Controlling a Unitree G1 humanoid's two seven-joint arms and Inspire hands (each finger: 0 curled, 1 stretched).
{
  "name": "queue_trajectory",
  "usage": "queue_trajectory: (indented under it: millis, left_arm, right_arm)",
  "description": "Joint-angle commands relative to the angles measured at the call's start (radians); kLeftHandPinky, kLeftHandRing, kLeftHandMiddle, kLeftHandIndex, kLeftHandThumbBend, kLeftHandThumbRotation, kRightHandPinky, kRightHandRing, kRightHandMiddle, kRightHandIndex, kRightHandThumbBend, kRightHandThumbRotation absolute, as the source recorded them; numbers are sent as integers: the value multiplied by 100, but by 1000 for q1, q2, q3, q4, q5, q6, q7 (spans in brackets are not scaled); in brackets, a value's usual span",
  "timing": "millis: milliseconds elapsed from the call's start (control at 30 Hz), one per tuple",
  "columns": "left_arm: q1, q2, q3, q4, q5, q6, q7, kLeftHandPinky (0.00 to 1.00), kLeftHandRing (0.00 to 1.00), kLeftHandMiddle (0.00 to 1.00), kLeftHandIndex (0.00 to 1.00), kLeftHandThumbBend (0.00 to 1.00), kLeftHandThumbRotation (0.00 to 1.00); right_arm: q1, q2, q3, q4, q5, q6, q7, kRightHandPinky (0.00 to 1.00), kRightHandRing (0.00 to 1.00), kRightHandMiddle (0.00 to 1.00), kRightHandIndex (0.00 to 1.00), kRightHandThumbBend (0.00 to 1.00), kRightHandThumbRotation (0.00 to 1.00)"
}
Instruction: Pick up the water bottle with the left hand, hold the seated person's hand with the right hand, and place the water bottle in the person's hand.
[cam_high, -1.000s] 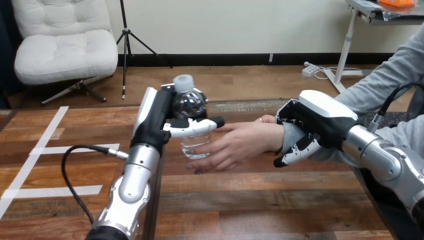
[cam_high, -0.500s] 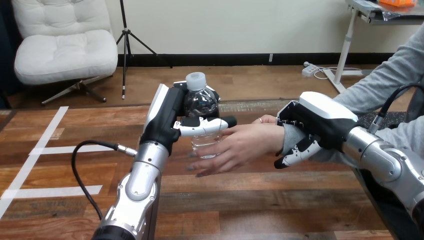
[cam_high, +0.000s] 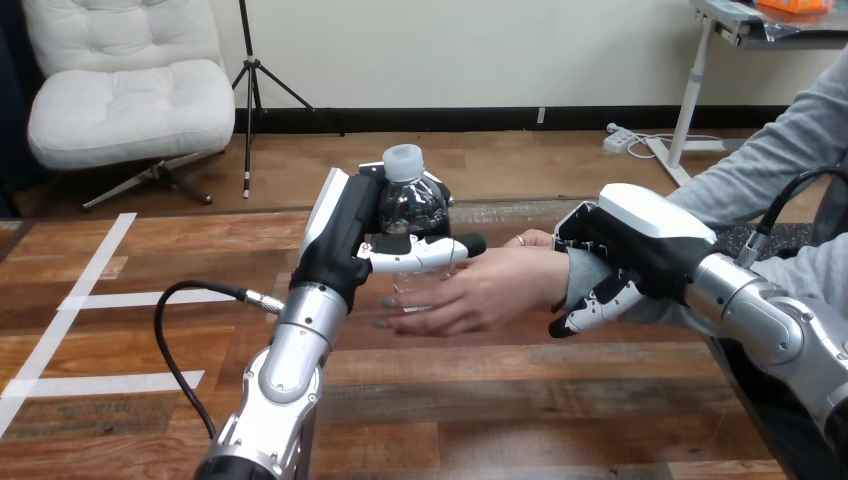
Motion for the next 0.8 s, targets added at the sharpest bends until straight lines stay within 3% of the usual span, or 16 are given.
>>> queue_trajectory:
  millis: [0,767]
  left_arm:
    - [-22,-11,-11,-94,-11,-2,-8,30,36,40,40,74,0]
    - [20,-21,-10,-163,-54,29,-77,31,36,40,40,73,0]
  right_arm:
    - [-26,3,-29,-36,17,-15,-29,22,25,31,31,85,0]
    - [-26,1,-32,-21,19,-19,-32,22,26,31,31,84,0]
